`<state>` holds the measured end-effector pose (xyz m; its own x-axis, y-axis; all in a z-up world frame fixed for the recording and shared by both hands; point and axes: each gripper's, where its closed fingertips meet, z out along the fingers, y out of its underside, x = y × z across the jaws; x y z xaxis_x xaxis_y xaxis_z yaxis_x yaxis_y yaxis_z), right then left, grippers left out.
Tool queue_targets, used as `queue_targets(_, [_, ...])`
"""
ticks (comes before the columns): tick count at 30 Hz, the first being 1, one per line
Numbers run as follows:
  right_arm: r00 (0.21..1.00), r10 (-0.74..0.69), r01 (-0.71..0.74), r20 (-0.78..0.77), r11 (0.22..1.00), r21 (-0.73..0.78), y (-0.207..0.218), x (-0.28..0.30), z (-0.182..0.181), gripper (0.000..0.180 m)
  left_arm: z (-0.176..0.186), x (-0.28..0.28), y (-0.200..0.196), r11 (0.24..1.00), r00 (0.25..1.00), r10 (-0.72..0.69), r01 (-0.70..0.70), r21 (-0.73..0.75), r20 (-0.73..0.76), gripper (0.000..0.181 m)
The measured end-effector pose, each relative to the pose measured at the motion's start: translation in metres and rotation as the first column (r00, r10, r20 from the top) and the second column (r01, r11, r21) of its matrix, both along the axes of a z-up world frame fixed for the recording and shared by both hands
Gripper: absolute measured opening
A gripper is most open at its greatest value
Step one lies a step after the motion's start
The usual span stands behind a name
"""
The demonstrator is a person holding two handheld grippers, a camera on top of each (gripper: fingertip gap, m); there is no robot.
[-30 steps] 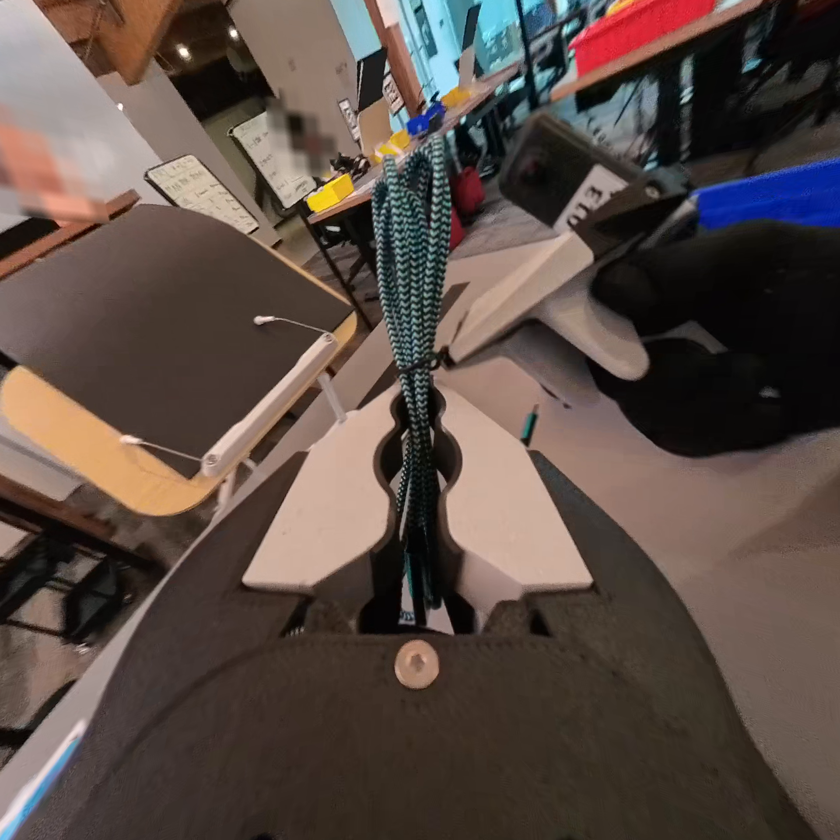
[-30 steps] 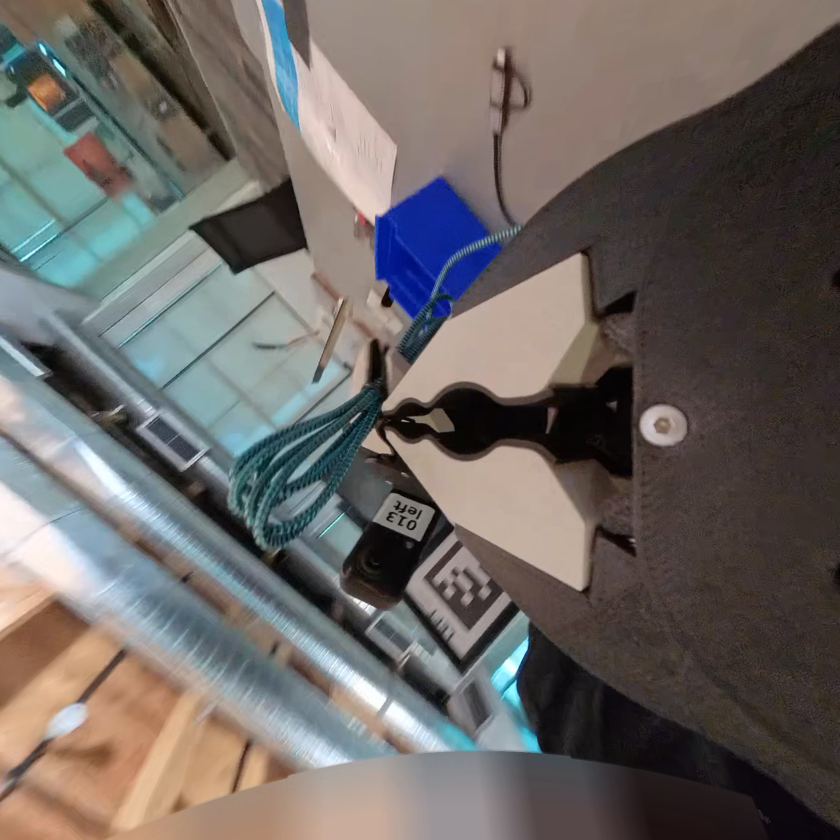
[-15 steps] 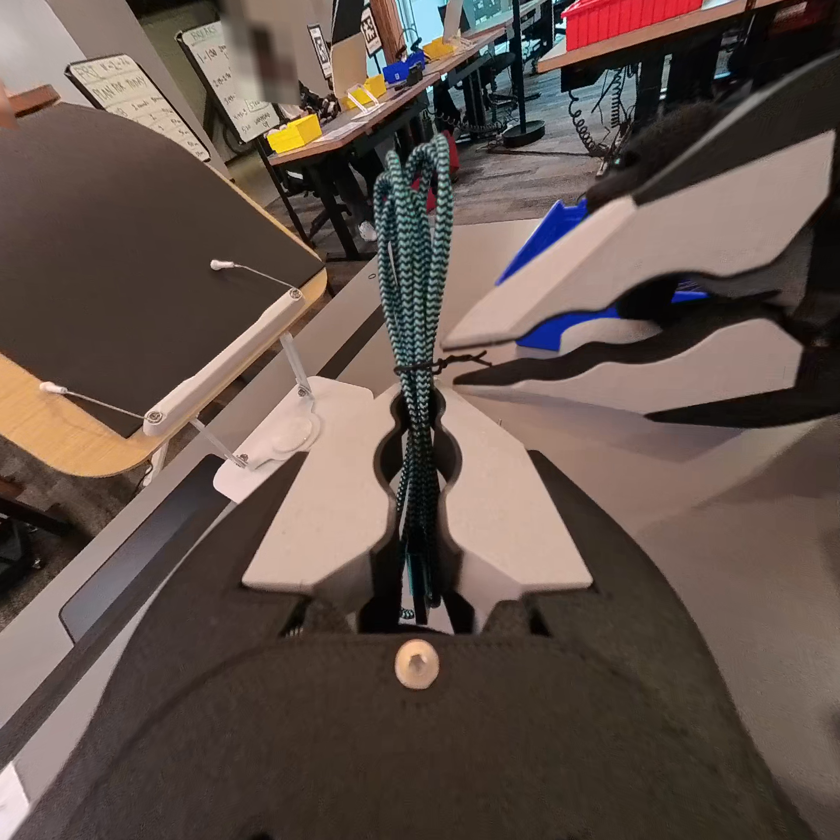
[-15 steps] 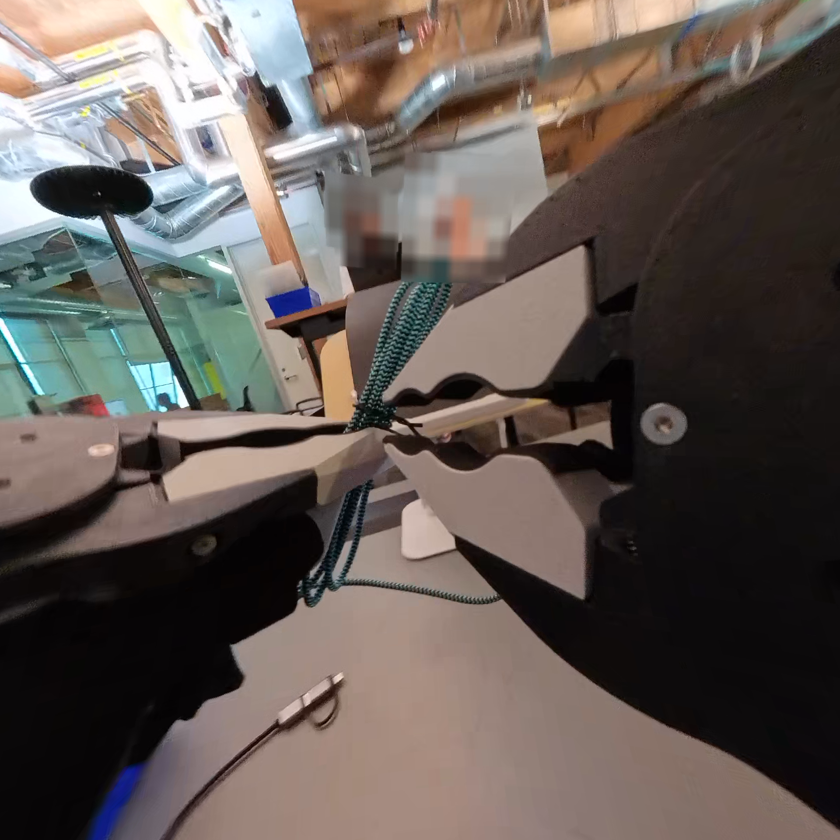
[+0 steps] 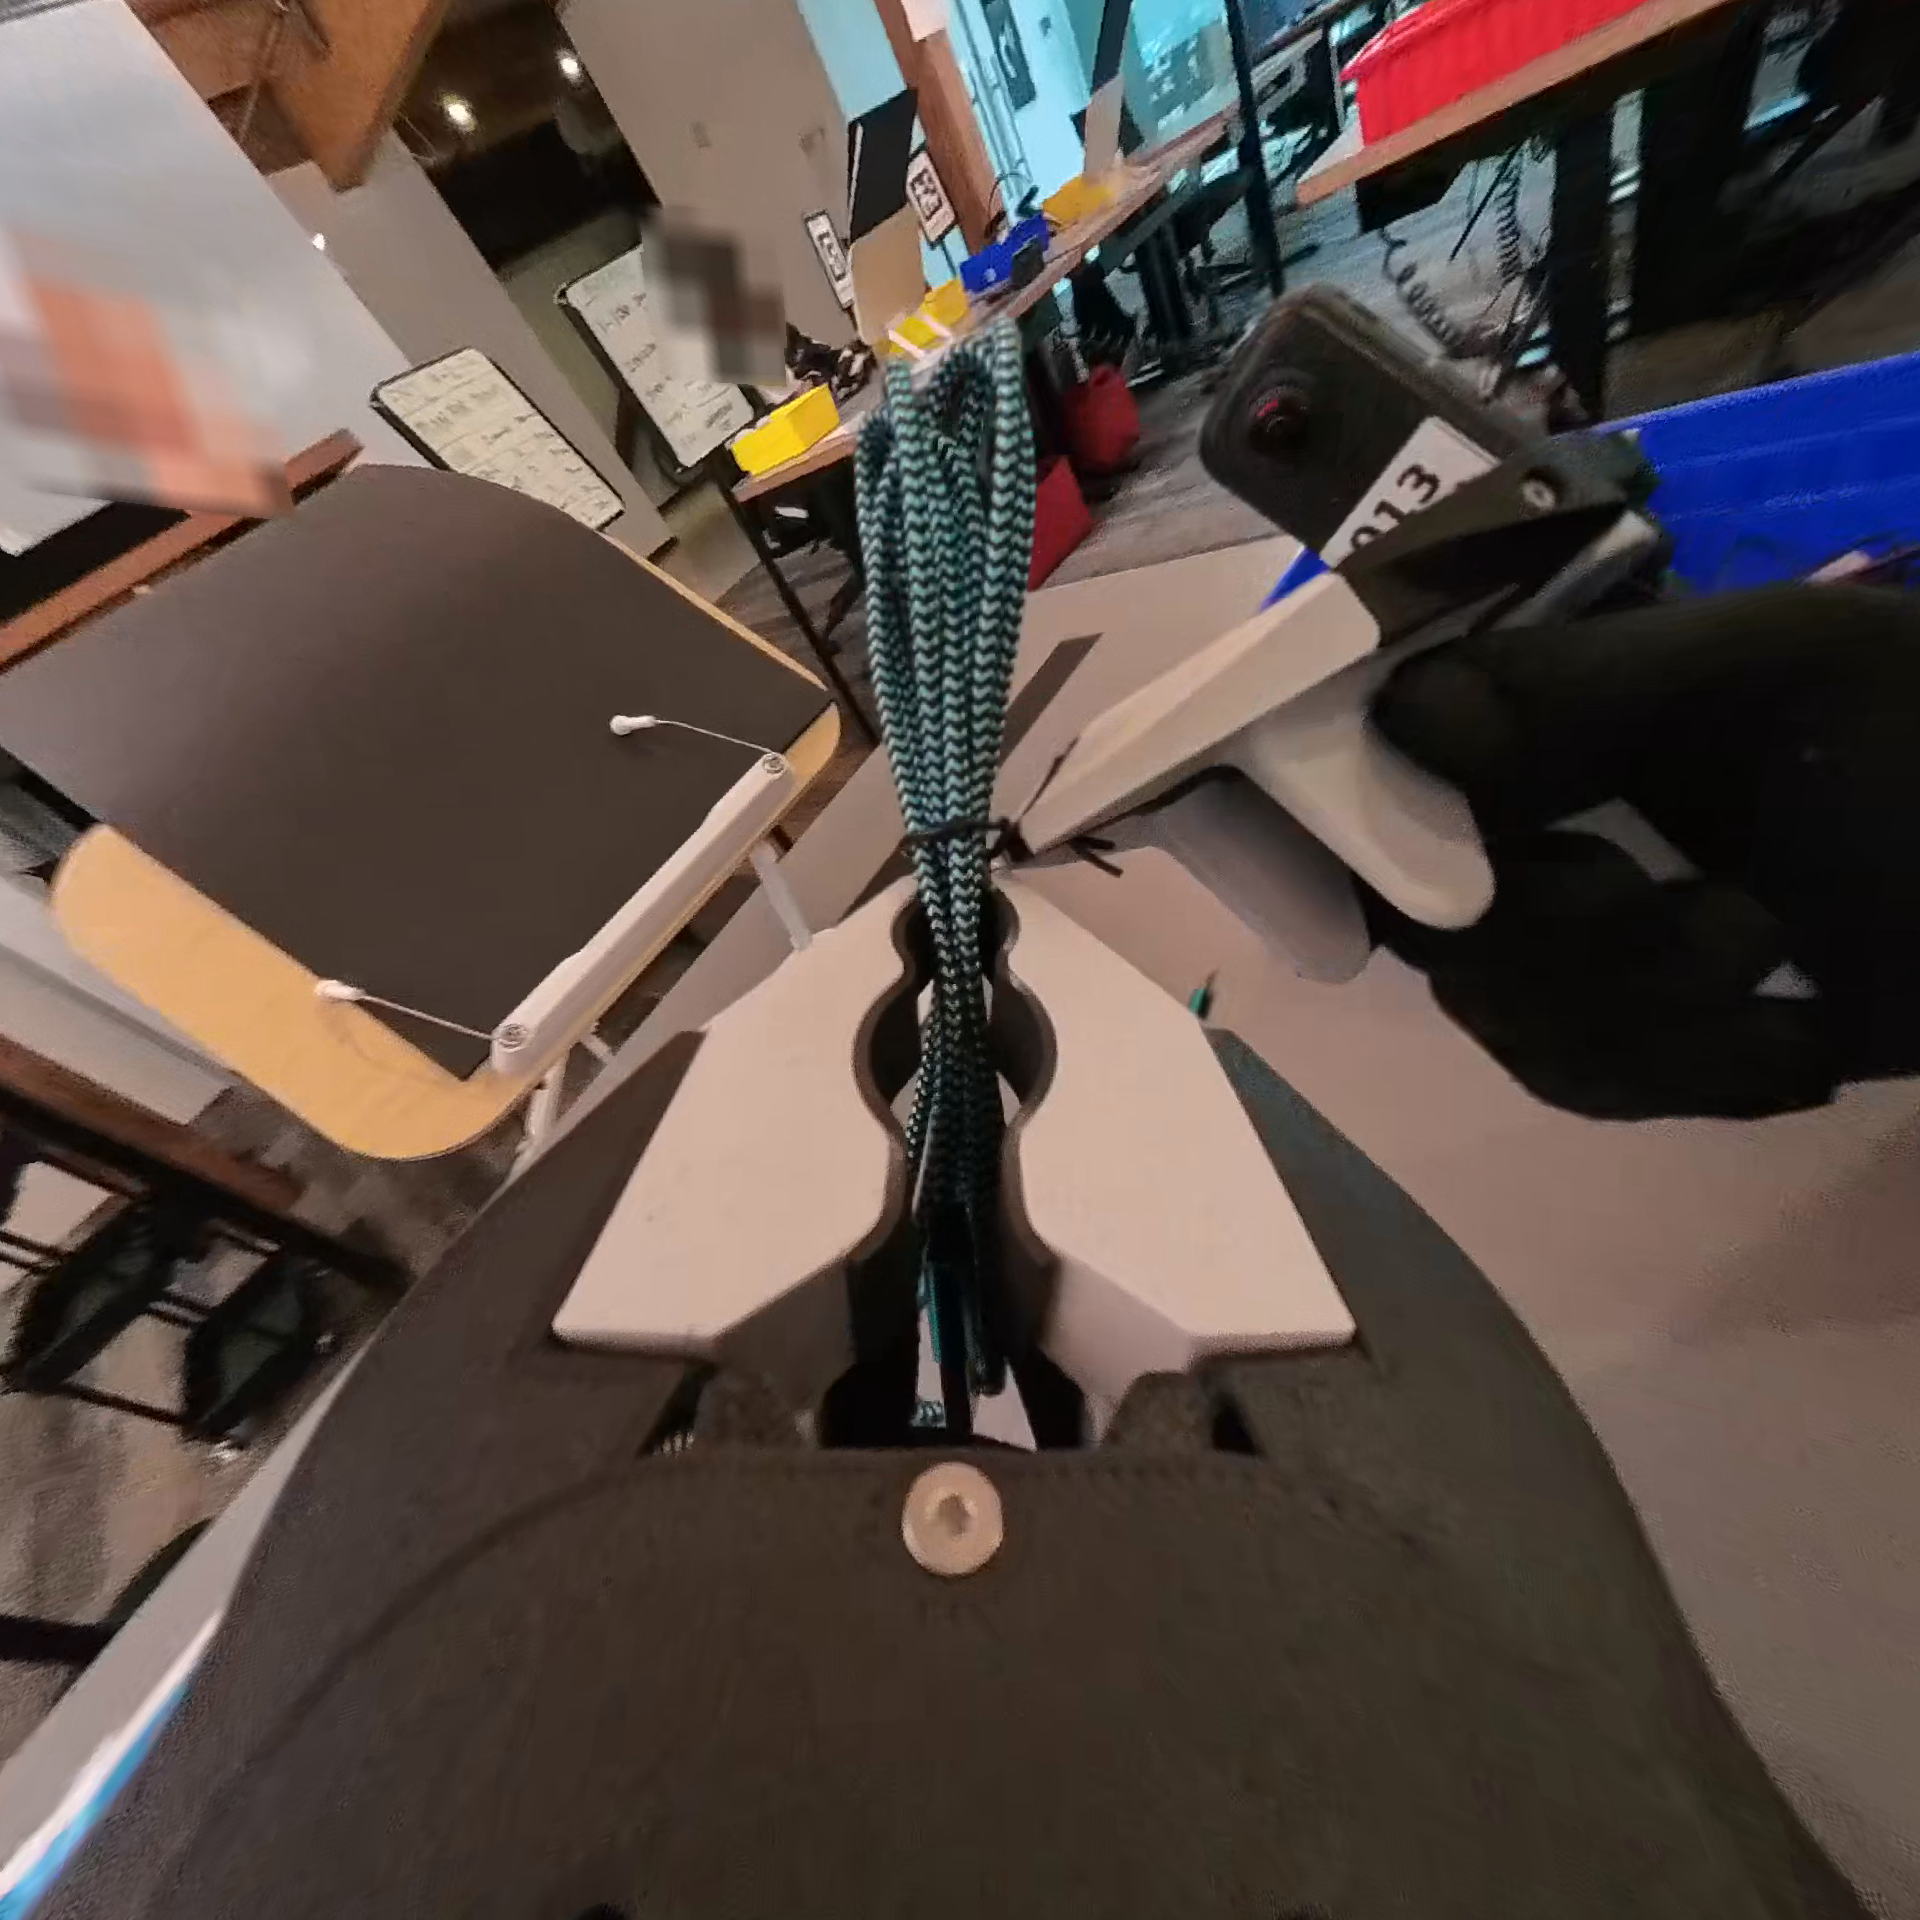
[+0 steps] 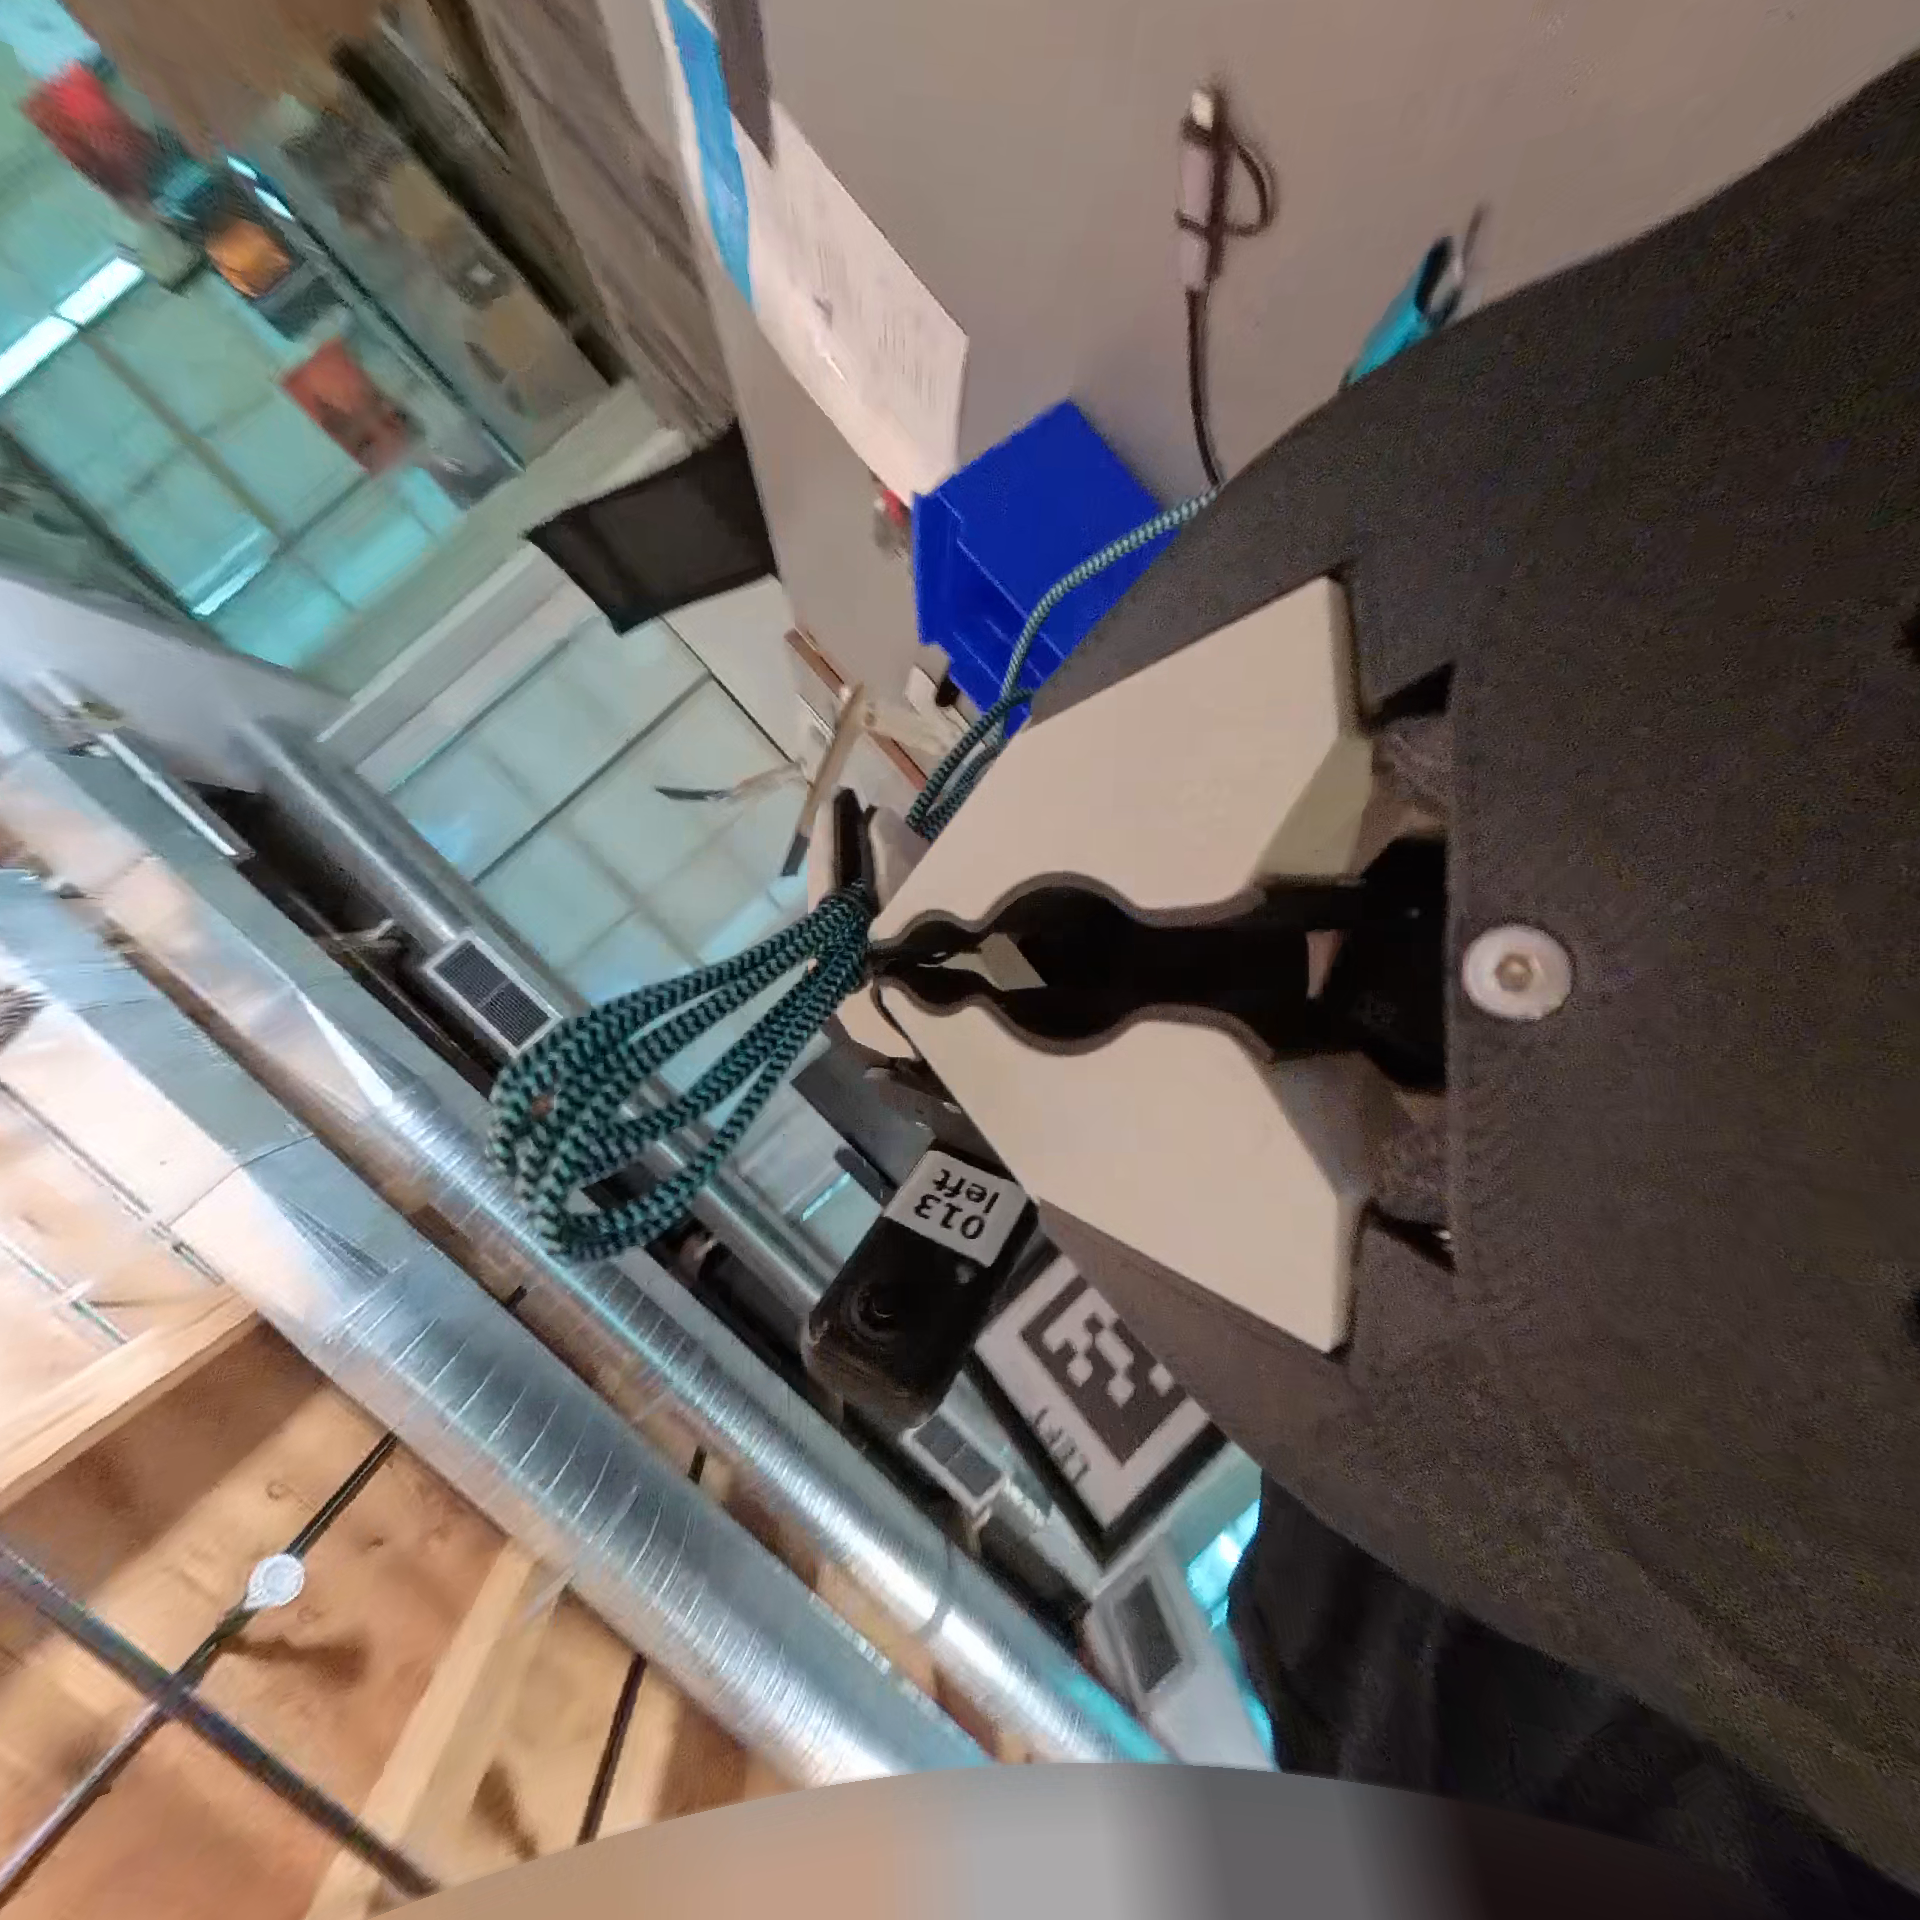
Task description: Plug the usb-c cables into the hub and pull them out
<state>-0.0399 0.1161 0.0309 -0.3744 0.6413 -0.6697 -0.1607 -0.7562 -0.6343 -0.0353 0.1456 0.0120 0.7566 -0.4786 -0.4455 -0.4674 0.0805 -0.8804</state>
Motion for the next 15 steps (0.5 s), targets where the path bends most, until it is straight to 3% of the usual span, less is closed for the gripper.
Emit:
queue_targets(2, [0.996, -0.081, 0.077, 0.025, 0.986, 0.151, -0.003, 0.000, 0.000, 0.011, -0.003, -0.001, 0.000, 0.999, 0.998, -0.024, 0.027, -0.045, 0.058, 0.004])
queue_targets(4, [0.957, -0.265, 0.193, 0.120, 0.888, 0.418, 0.001, -0.002, -0.004, 0.031, -0.008, -0.006, 0.002, 0.997, 0.997, -0.017, 0.023, -0.073, 0.071, 0.003])
queue_targets(6, [0.868, -0.481, 0.248, 0.119, 0.629, 0.737, 0.003, 0.001, -0.005, 0.032, -0.011, -0.008, 0.002, 0.995, 0.996, -0.016, 0.024, -0.096, 0.083, 0.003])
queue_targets(8, [0.762, -0.647, 0.177, 0.021, 0.240, 0.954, 0.002, 0.002, -0.006, 0.031, -0.012, -0.008, 0.002, 0.994, 0.995, -0.014, 0.024, -0.108, 0.094, 0.004])
queue_targets(10, [0.666, -0.738, 0.023, -0.107, -0.124, 0.992, 0.004, 0.001, -0.008, 0.025, -0.013, -0.006, 0.003, 0.993, 0.995, -0.017, 0.028, -0.118, 0.099, 0.003])
queue_targets(11, [0.644, -0.747, -0.055, -0.165, -0.260, 0.964, 0.003, 0.000, -0.010, 0.020, -0.013, -0.006, 0.003, 0.992, 0.995, -0.014, 0.026, -0.121, 0.098, 0.003])
queue_targets(12, [0.623, -0.756, -0.119, -0.202, -0.346, 0.931, 0.005, -0.001, -0.012, 0.017, -0.013, -0.005, 0.003, 0.992, 0.995, -0.015, 0.027, -0.120, 0.099, 0.003])
queue_targets(15, [0.598, -0.761, -0.188, -0.249, -0.436, 0.880, 0.007, -0.004, -0.014, 0.008, -0.014, -0.003, 0.002, 0.992, 0.995, -0.017, 0.029, -0.123, 0.100, 0.003])
